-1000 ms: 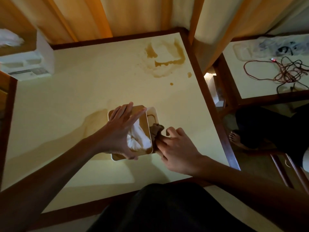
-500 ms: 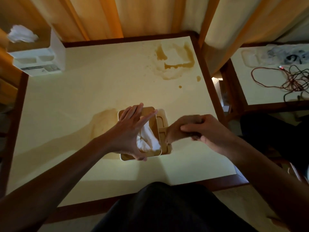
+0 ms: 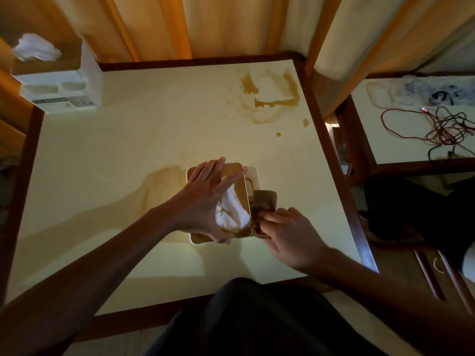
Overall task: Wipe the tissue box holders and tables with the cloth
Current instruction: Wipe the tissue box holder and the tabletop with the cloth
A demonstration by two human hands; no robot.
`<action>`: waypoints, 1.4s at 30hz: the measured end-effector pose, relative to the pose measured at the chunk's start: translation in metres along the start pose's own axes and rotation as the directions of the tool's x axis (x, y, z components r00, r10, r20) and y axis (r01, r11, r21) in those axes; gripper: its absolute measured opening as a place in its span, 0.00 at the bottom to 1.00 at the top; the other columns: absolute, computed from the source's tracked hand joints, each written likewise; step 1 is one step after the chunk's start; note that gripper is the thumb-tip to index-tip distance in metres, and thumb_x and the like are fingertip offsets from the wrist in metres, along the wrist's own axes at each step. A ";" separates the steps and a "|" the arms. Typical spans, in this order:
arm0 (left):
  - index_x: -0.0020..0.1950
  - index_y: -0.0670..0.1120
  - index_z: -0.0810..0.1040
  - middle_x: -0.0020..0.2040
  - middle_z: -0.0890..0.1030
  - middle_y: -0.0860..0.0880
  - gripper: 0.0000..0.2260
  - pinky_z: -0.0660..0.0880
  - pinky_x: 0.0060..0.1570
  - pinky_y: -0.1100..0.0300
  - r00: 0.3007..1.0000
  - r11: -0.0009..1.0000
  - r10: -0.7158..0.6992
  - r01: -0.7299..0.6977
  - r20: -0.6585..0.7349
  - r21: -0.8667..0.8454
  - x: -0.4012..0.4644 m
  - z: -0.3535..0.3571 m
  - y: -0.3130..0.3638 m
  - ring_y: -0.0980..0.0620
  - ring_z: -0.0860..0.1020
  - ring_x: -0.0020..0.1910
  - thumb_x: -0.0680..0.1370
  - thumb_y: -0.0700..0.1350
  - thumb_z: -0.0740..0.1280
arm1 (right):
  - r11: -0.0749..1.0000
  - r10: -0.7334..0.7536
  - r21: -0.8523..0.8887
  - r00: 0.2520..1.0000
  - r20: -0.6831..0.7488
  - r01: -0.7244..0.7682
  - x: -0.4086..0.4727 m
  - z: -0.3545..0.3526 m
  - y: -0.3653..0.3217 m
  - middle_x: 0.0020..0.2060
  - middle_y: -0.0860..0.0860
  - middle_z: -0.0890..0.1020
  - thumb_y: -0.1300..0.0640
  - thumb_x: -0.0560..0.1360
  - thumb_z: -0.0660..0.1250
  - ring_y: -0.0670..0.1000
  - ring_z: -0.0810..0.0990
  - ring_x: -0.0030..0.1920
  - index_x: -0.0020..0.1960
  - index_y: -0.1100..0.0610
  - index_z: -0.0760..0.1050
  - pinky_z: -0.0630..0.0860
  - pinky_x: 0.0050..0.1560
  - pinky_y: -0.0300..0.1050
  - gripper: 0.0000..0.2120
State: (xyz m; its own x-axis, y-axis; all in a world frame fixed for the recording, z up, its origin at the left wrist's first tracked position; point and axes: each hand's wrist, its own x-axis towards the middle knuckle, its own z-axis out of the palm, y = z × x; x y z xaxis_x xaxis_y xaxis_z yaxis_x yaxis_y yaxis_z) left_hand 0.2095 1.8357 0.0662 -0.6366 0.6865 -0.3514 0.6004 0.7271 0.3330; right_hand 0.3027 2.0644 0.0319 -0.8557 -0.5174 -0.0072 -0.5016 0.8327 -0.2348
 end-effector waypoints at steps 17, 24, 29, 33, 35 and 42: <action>0.72 0.66 0.27 0.80 0.42 0.43 0.64 0.36 0.74 0.52 0.995 1.000 -0.001 0.003 -0.100 0.027 0.002 0.009 -0.005 0.47 0.36 0.78 0.56 0.73 0.73 | 0.892 -0.198 -0.171 0.702 0.685 0.418 0.063 -0.027 0.020 0.48 0.53 0.81 0.63 0.72 0.67 0.56 0.82 0.46 0.50 0.57 0.80 0.75 0.42 0.44 0.07; 0.72 0.65 0.26 0.79 0.39 0.43 0.63 0.32 0.72 0.54 0.995 1.000 0.013 -0.010 -0.101 0.028 0.002 0.009 -0.006 0.49 0.34 0.77 0.57 0.73 0.73 | 0.914 -0.274 -0.114 0.801 0.533 0.389 0.042 -0.031 0.027 0.59 0.52 0.80 0.54 0.80 0.63 0.58 0.82 0.46 0.64 0.55 0.77 0.80 0.47 0.54 0.14; 0.70 0.67 0.24 0.79 0.37 0.44 0.63 0.29 0.70 0.56 0.997 1.000 0.006 -0.006 -0.076 0.013 0.002 0.009 -0.005 0.51 0.32 0.76 0.58 0.72 0.74 | 0.961 -0.243 0.195 0.934 0.263 0.195 0.023 -0.048 0.034 0.61 0.52 0.78 0.55 0.68 0.77 0.43 0.77 0.37 0.53 0.50 0.83 0.74 0.40 0.32 0.14; 0.71 0.67 0.26 0.79 0.37 0.43 0.63 0.28 0.69 0.57 0.997 1.000 0.009 -0.008 -0.076 0.007 0.003 0.009 -0.006 0.52 0.28 0.75 0.57 0.73 0.74 | 0.868 0.114 0.474 0.989 0.091 -0.144 0.028 -0.072 0.034 0.47 0.50 0.83 0.53 0.74 0.71 0.45 0.79 0.40 0.50 0.55 0.82 0.81 0.43 0.46 0.08; 0.74 0.65 0.28 0.80 0.38 0.42 0.63 0.30 0.71 0.55 0.996 1.000 0.009 -0.007 -0.088 0.023 0.003 0.010 -0.006 0.49 0.32 0.77 0.57 0.74 0.73 | 0.620 0.359 0.698 0.920 0.155 -0.359 0.030 -0.079 0.034 0.43 0.53 0.84 0.58 0.75 0.71 0.51 0.83 0.43 0.49 0.58 0.81 0.83 0.48 0.52 0.05; 0.73 0.66 0.28 0.79 0.41 0.44 0.63 0.33 0.72 0.56 0.995 0.999 0.007 -0.003 -0.104 0.033 0.002 0.010 -0.005 0.50 0.36 0.77 0.57 0.73 0.73 | 0.931 0.205 0.323 0.975 -0.080 -0.169 0.004 -0.011 0.005 0.50 0.50 0.85 0.61 0.69 0.70 0.55 0.80 0.43 0.51 0.57 0.82 0.80 0.41 0.51 0.11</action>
State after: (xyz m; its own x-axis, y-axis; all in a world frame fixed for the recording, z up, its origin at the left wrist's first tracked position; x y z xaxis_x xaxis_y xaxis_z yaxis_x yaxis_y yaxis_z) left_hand 0.2100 1.8338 0.0552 -0.6794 0.6877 -0.2559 0.6182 0.7244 0.3052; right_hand 0.2957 2.0690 0.0410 -0.9478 -0.3179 0.0226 -0.2807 0.7991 -0.5316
